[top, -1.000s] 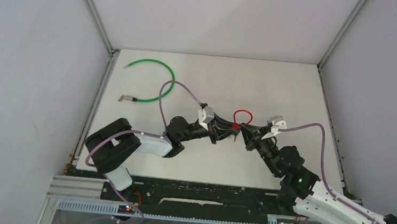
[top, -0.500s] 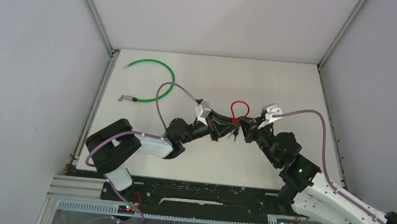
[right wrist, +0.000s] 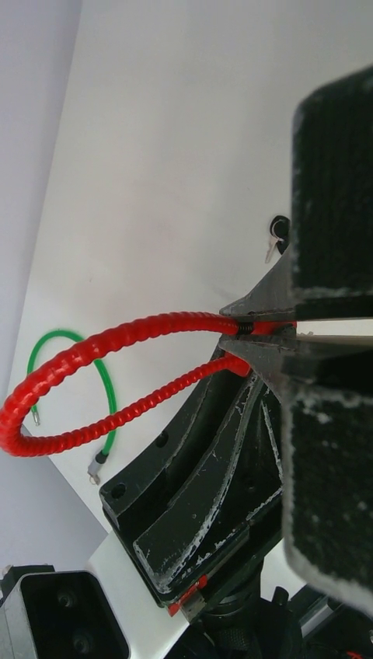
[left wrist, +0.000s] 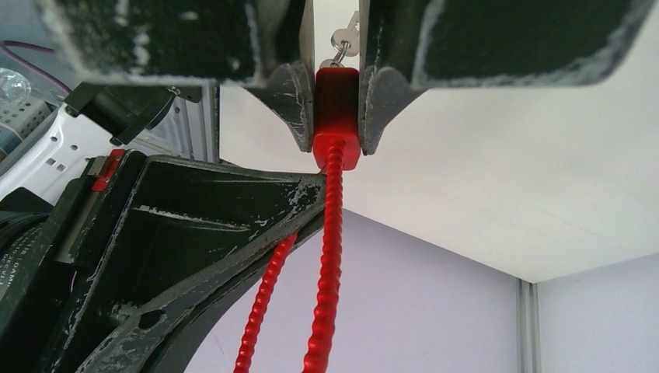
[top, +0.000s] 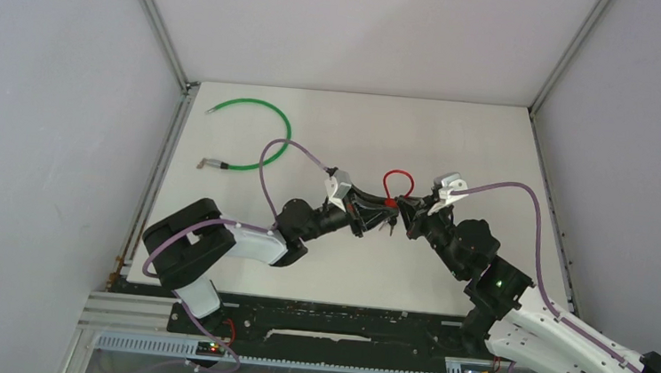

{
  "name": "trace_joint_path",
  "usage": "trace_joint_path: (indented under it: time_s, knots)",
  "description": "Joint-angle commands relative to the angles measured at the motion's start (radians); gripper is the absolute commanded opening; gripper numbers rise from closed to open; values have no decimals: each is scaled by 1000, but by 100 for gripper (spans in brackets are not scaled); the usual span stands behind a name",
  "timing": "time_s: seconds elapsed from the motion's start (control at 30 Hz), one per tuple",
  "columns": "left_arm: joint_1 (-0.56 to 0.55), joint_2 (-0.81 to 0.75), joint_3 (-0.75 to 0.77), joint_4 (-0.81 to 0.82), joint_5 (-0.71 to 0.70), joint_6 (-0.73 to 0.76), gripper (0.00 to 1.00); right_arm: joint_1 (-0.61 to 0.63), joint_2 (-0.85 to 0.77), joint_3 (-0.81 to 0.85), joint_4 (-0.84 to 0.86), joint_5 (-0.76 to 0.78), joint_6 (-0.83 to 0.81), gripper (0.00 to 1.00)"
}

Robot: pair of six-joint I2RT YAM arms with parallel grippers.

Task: Lock with the key
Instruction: Lock the lock.

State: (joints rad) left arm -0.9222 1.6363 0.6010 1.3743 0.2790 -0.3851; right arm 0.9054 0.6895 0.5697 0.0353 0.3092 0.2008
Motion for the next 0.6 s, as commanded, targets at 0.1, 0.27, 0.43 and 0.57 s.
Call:
trace_joint_path:
  time_s: [0.1, 0.27, 0.43, 0.57]
  knots:
    - [14, -69, 20, 217, -213, -20, 0, 33, 25, -19, -215, -213, 58, 0]
    - [14, -89, -1, 218, -234, -17, 0, 35, 10, -23, -225, -239, 56, 0]
    - [12, -85, 11, 218, -158, 38, 0, 40, -28, -25, -223, -239, 46, 0]
    - [5, -78, 23, 218, -101, 80, 0, 44, -64, -24, -205, -238, 36, 6]
